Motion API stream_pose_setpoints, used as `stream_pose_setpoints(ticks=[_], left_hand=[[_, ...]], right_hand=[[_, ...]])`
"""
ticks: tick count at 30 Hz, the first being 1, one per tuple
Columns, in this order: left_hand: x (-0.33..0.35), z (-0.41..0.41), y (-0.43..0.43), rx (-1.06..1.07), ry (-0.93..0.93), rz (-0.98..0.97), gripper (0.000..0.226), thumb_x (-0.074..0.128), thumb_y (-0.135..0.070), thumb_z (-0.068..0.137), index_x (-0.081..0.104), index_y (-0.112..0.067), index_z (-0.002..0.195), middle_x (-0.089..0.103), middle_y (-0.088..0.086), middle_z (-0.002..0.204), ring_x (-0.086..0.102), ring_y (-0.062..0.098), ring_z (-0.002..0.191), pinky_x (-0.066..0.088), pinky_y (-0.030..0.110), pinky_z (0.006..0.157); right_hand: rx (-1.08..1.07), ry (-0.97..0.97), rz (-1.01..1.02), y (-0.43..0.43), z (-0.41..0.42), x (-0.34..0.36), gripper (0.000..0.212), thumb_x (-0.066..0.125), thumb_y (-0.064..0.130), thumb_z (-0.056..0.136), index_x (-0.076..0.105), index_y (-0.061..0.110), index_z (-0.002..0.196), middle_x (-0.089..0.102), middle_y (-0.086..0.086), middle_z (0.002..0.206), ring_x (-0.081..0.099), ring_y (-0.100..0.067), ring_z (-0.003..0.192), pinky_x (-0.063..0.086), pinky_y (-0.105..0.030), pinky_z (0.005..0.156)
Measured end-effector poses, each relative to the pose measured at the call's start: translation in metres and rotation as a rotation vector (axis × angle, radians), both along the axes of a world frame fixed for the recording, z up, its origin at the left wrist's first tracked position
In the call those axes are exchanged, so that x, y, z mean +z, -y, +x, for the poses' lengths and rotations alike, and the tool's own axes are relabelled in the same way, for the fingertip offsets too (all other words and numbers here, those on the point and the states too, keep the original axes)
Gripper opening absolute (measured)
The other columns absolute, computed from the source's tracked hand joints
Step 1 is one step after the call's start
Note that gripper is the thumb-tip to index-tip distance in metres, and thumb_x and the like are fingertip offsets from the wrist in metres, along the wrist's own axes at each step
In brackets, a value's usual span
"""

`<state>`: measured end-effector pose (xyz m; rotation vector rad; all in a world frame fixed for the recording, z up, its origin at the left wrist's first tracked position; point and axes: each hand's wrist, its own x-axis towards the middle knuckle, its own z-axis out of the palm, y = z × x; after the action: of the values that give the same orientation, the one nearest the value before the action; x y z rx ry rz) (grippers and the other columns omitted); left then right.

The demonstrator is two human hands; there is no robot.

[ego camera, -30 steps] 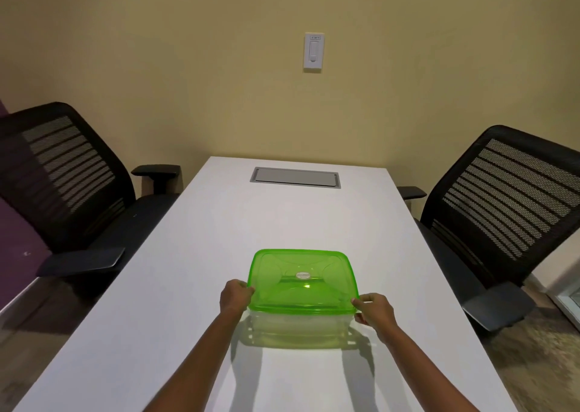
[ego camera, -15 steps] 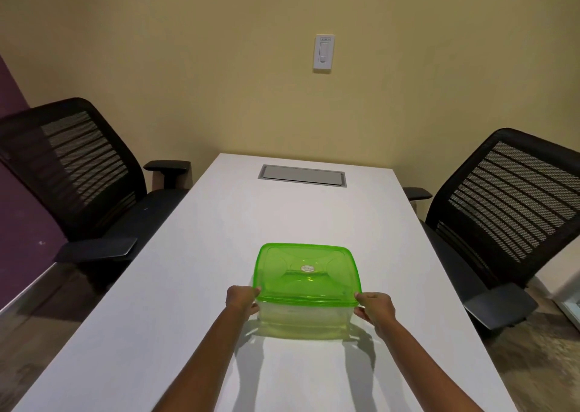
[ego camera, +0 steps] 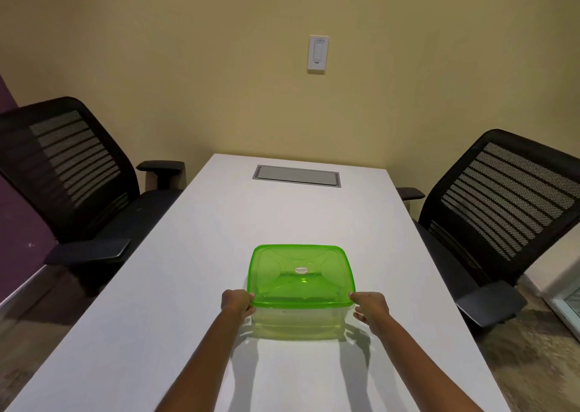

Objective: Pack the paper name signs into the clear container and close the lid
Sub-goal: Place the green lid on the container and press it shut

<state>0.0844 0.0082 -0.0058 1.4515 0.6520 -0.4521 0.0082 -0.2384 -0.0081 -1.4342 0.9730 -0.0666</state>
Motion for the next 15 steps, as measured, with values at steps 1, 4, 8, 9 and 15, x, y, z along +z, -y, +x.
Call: stream_pose_setpoints(ticks=[1, 4, 8, 9, 15], left_hand=[[-0.0013, 0.0013, -0.0003, 0.002, 0.000, 0.006, 0.035, 0.053, 0.013, 0.089, 0.042, 0.000, 0.059, 0.043, 0.012, 0.063, 0.047, 0.028, 0.082, 0.037, 0.014, 0.019], [-0.0036, 0.0048, -0.0016, -0.004, -0.007, 0.021, 0.032, 0.053, 0.013, 0.089, 0.041, 0.000, 0.061, 0.045, 0.013, 0.065, 0.046, 0.031, 0.092, 0.038, 0.016, 0.020], [-0.0057, 0.0067, -0.0010, -0.027, -0.009, 0.031, 0.032, 0.052, 0.013, 0.089, 0.044, -0.001, 0.062, 0.048, 0.011, 0.065, 0.049, 0.030, 0.091, 0.039, 0.016, 0.020], [-0.0064, 0.0071, -0.0012, -0.029, -0.009, 0.031, 0.032, 0.052, 0.012, 0.089, 0.044, -0.001, 0.062, 0.048, 0.011, 0.065, 0.049, 0.030, 0.090, 0.039, 0.016, 0.020], [-0.0083, 0.0084, -0.0026, -0.033, -0.018, 0.036, 0.024, 0.052, 0.012, 0.089, 0.050, 0.001, 0.068, 0.055, 0.018, 0.079, 0.051, 0.030, 0.091, 0.056, 0.021, 0.052]], right_hand=[[0.004, -0.007, 0.011, 0.0005, 0.0008, -0.0004, 0.028, 0.064, 0.002, 0.086, 0.052, 0.007, 0.061, 0.048, -0.009, 0.068, 0.048, -0.025, 0.074, 0.046, -0.030, 0.058], [0.009, -0.008, 0.036, -0.0011, 0.0044, -0.0004, 0.033, 0.061, -0.001, 0.088, 0.048, 0.006, 0.059, 0.044, -0.009, 0.063, 0.041, -0.020, 0.055, 0.041, -0.029, 0.051], [0.036, -0.035, -0.006, -0.0026, 0.0055, -0.0031, 0.037, 0.067, 0.008, 0.086, 0.044, 0.005, 0.057, 0.041, -0.008, 0.057, 0.040, -0.019, 0.050, 0.040, -0.032, 0.053], [0.028, -0.035, 0.003, -0.0017, 0.0052, -0.0043, 0.035, 0.069, 0.009, 0.085, 0.045, 0.002, 0.060, 0.043, -0.009, 0.058, 0.041, -0.020, 0.050, 0.042, -0.033, 0.057], [-0.018, -0.026, 0.041, 0.0005, 0.0088, -0.0075, 0.035, 0.068, 0.003, 0.084, 0.040, 0.002, 0.063, 0.040, -0.010, 0.060, 0.038, -0.019, 0.050, 0.046, -0.031, 0.055]])
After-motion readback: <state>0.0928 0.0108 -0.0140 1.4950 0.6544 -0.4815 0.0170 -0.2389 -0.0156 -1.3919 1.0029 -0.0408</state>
